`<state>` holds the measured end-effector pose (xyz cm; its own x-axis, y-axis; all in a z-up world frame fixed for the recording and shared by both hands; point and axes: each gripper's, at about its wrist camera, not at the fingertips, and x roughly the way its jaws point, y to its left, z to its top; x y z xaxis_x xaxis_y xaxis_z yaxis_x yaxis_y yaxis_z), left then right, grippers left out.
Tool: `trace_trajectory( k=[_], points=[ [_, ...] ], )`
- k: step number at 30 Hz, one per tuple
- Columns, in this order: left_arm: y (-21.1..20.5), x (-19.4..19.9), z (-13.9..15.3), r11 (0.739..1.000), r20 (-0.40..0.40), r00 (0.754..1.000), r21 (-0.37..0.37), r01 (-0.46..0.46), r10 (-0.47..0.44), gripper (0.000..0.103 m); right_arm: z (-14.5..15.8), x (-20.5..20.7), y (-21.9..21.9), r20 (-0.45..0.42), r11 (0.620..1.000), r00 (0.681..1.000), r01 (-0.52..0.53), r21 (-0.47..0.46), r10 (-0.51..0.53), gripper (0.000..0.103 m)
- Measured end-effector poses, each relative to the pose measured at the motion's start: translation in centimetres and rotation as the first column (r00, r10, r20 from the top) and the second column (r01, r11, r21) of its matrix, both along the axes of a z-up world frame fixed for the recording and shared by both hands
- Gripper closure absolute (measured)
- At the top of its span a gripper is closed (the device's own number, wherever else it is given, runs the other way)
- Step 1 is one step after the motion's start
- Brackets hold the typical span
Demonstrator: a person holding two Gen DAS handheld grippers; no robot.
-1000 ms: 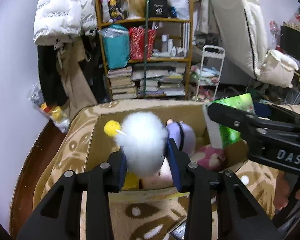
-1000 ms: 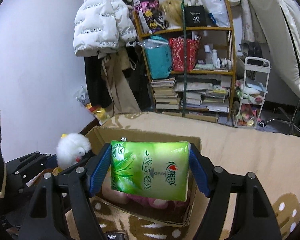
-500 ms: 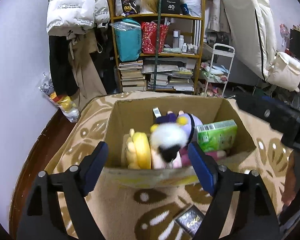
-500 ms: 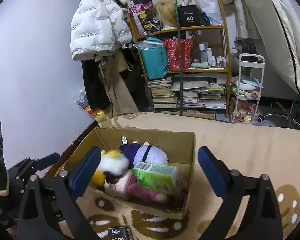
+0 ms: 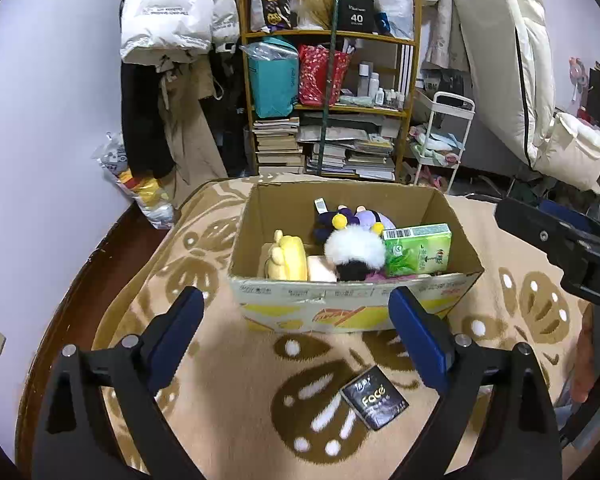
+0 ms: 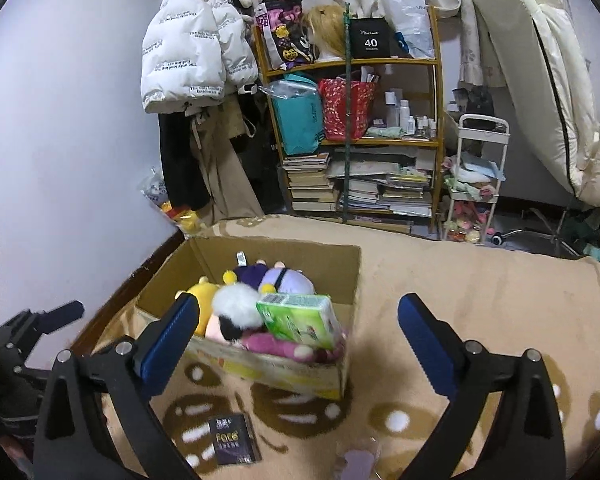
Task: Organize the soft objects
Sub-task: 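Open both tools to drop the keychain and green packet into the box, then move both tools toward the black Face packet and clear sponge packet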
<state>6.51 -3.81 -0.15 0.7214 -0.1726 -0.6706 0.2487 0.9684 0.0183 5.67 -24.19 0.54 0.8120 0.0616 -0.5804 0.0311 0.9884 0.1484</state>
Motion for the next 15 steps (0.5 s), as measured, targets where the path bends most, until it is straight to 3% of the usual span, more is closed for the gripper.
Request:
trace_trajectory(
  k=[9,15],
  points=[
    [0.8,-2.7,1.3,1.000,0.006,1.000,0.018,-0.007,0.007,0.010,0.2,-3.0,-0.1,-0.062,0.998,0.997,0.032,-0.049,-0.035,0.000],
    [0.4,-3.8,0.5,0.999,-0.016,1.000,0.041,-0.003,0.004,0.010,-0.1,-4.6,-0.6,-0.091,0.998,0.994,0.068,0.008,-0.068,0.000]
  ],
)
